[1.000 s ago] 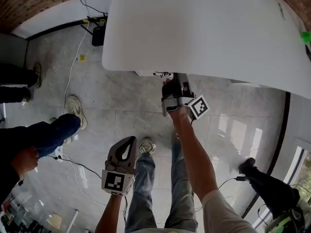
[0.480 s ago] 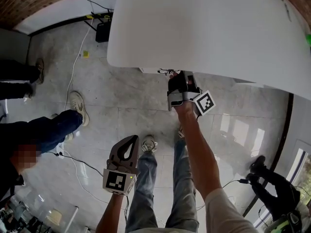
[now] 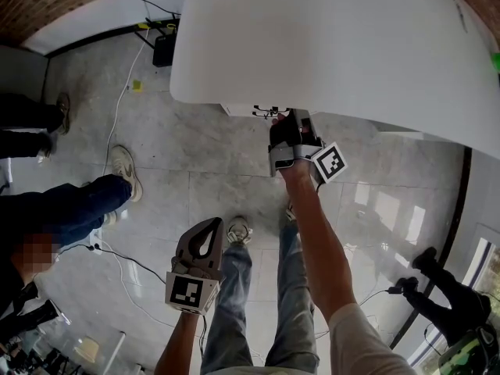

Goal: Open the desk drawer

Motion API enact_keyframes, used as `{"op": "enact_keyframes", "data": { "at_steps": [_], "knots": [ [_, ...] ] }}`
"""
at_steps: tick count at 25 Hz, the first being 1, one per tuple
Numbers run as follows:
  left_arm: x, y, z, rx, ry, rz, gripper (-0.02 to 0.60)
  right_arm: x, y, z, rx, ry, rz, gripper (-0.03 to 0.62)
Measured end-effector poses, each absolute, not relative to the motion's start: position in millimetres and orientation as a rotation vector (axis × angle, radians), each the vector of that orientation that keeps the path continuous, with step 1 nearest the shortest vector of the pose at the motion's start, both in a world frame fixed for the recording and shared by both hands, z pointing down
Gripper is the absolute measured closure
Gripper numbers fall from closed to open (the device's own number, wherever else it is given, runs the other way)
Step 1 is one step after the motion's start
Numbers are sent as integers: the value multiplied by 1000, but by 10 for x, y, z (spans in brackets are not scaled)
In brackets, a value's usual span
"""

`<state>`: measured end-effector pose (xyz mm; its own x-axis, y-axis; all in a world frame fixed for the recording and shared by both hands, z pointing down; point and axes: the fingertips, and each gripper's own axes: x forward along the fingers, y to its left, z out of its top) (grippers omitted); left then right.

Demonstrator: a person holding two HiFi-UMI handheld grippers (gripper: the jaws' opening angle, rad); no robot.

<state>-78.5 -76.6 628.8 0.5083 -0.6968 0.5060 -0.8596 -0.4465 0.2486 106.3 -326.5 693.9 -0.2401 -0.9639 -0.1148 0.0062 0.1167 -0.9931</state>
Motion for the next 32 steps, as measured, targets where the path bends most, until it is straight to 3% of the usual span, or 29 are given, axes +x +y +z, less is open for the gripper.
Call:
{"op": "enact_keyframes", "data": {
  "at_steps": [32],
  "knots": [
    [-649,-655,6178,2287,-1280,438,569,1016,-1987,6952,-1017,1422,-1362,560]
  ]
}}
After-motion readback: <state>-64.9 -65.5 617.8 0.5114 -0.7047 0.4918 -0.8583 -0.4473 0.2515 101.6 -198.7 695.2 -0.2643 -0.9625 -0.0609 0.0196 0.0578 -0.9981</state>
